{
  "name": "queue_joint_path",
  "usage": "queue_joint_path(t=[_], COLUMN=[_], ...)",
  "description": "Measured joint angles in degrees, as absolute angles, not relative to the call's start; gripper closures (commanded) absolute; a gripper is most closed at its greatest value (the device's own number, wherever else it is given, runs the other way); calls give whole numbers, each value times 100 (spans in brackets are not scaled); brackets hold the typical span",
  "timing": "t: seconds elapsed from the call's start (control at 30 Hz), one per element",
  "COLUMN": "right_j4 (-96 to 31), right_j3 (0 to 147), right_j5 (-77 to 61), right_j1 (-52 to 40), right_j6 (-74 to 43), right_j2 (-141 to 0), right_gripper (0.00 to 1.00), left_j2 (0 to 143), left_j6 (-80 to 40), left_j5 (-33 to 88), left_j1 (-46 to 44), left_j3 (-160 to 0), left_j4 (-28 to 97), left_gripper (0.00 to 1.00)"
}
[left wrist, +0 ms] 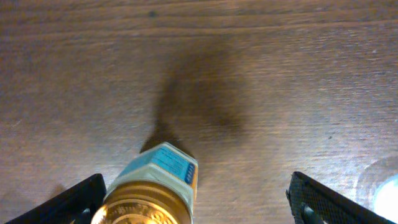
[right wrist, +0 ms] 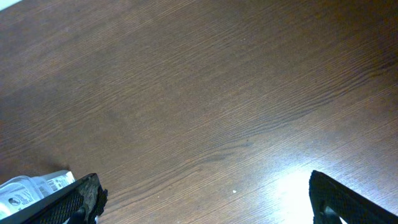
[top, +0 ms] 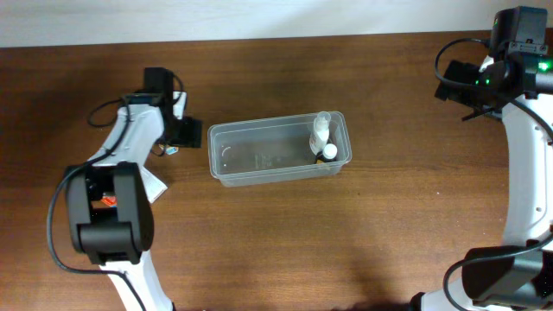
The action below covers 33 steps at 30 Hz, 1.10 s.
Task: Pack container
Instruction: 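Reach the left gripper down to the gold-lidded jar and grasp it, then carry the jar into the container's left end and release it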
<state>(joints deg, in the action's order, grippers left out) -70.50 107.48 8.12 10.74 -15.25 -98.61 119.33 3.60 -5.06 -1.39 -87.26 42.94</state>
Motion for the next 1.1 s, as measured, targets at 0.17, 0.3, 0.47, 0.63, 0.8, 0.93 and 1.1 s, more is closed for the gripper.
queue_joint_path(t=[0.17, 0.3, 0.47, 0.63, 0.8, 0.93, 1.1], right_j4=[-7050, -7050, -7050, -7050, -7050, -7050, -7050], right_j3=[10748, 10748, 10748, 10748, 10748, 10748, 10748], right_j5=[812, 812, 812, 812, 812, 812, 812], right_j1=[1074, 1074, 1074, 1074, 1074, 1074, 1074], right_j6=[-1525, -1525, -1527, -1525, -1525, -1527, -1527], right_j2=[-9861, -9863, -9863, -9861, -9861, -9863, -9863], right_gripper=[2, 2, 2, 2, 2, 1, 2], left_j2=[12003, 12003, 12007, 12022, 12033, 12040, 12044], left_j6=[318, 209, 16, -47, -62, -23, 21], left_j5=[-744, -803, -801, -744, -690, -687, -666], left_j1=[-176, -62, 10, 8, 10, 10, 8], left_j3=[-8726, -8726, -8726, -8726, -8729, -8726, -8733], left_j4=[4263, 4329, 4372, 4370, 4372, 4368, 4340], left_gripper=[11, 18, 25, 34, 51, 58, 64])
